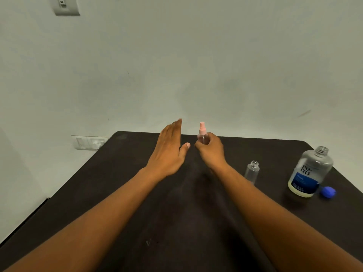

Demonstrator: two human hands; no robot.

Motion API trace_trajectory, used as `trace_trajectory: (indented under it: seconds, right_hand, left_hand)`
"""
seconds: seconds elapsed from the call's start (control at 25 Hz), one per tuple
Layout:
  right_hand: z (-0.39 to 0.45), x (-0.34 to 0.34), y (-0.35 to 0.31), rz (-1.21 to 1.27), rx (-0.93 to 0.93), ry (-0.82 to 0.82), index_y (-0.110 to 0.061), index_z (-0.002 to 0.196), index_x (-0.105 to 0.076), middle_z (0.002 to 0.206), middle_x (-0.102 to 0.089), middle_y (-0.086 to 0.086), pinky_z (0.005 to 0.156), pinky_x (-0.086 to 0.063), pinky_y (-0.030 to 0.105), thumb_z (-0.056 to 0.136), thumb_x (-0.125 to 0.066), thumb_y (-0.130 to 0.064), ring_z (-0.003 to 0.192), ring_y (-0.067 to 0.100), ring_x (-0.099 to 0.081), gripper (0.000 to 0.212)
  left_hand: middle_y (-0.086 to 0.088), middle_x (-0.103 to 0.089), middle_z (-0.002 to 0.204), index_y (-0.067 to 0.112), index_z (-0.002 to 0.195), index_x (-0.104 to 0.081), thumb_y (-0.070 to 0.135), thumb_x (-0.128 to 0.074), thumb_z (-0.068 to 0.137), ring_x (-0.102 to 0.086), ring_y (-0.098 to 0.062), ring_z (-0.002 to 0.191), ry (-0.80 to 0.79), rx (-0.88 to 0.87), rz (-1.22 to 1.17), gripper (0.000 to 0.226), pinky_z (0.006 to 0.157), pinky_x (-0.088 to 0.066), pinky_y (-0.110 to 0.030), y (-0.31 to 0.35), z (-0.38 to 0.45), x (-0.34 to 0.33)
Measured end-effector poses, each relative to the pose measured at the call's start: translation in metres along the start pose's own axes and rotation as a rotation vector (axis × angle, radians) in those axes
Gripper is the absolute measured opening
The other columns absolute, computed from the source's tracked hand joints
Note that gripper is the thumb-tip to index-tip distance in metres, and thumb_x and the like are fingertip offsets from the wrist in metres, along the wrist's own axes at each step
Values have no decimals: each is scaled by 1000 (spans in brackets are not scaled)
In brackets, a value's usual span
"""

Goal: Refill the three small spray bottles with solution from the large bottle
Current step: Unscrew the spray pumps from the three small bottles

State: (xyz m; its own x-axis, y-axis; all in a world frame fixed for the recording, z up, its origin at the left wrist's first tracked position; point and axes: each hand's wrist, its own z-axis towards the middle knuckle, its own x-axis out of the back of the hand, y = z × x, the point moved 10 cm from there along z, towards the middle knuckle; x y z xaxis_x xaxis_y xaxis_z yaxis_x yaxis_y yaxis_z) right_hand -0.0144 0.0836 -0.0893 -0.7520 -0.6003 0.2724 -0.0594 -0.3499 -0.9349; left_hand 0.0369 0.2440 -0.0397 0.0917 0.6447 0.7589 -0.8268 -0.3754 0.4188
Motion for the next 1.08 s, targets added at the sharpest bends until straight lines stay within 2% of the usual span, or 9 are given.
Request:
trace_trajectory:
  seconds: [0.12, 0.2, 0.28, 0.4, 0.6, 0.76, 0.92, 1.0, 1.08]
  right_hand:
    - [-41, 13, -19, 55, 9, -30, -22, 105, -63, 98, -66, -1, 67, -45, 20, 92, -67, -12, 85, 11, -63, 17]
    - [-67, 20, -24, 87, -5, -51, -23, 104, -62, 100, -67, -1, 68, -47, 22, 91, -66, -12, 86, 13, -64, 18]
    - [-90, 26, -27, 104, -16, -77, -23, 102, -62, 97, -66, 0, 68, -49, 25, 90, -65, -12, 80, 14, -62, 17]
    - [-118, 37, -34, 98, -16, -97, -22, 98, -61, 89, -64, 2, 69, -50, 36, 88, -64, -13, 74, 16, -58, 14]
    - [-147, 50, -45, 151, -18, -160, -15, 100, -59, 84, -58, 4, 67, -48, 34, 89, -60, -9, 73, 15, -53, 12]
    - [-158, 62, -49, 140, -22, -133, -14, 102, -58, 86, -58, 6, 68, -49, 34, 89, -60, -10, 74, 17, -53, 13]
    - [-164, 65, -50, 119, -26, -98, -20, 106, -59, 103, -67, 10, 76, -58, 38, 92, -59, -11, 86, 23, -65, 17]
    - [-166, 65, -51, 114, -23, -105, -27, 102, -56, 106, -66, 6, 82, -58, 37, 94, -60, -12, 94, 20, -67, 18]
    - [-165, 66, -51, 109, -18, -102, -28, 100, -55, 102, -65, 4, 76, -57, 33, 93, -61, -12, 87, 16, -63, 18]
  left_hand:
    - [4, -46, 153, 24, 156, -31, 32, -57, 103, -46, -10, 134, 26, 102, -235, 60, 113, -37, -29, 19, -12, 22]
    - [5, -61, 134, 24, 146, -48, 21, -59, 102, -58, -9, 119, 46, 132, -377, 46, 108, -49, -36, 35, -18, 36]
    - [4, -69, 120, 20, 134, -62, 12, -59, 101, -65, -10, 111, 47, 140, -477, 33, 103, -54, -39, 53, -21, 47]
    - [3, -76, 114, 16, 122, -72, 4, -62, 99, -70, -8, 109, -36, 116, -579, 28, 101, -55, -32, 86, -31, 51]
    - [-5, -80, 104, 7, 113, -76, -8, -64, 94, -75, -10, 102, -191, 104, -744, 27, 85, -58, -19, 117, -44, 45]
    - [0, -80, 90, 9, 97, -80, 3, -83, 82, -77, -10, 87, -63, 145, -708, 17, 80, -62, -26, 126, -46, 56]
    - [5, -74, 71, 16, 78, -75, 29, -96, 67, -71, -5, 64, 81, 229, -470, 27, 61, -57, -16, 128, -53, 64]
    - [4, -73, 78, 15, 85, -74, 31, -93, 71, -70, -7, 71, 78, 214, -438, 29, 68, -57, -20, 131, -54, 63]
    - [1, -77, 95, 14, 100, -76, 20, -86, 81, -74, -12, 90, 4, 156, -558, 22, 84, -60, -26, 136, -53, 62]
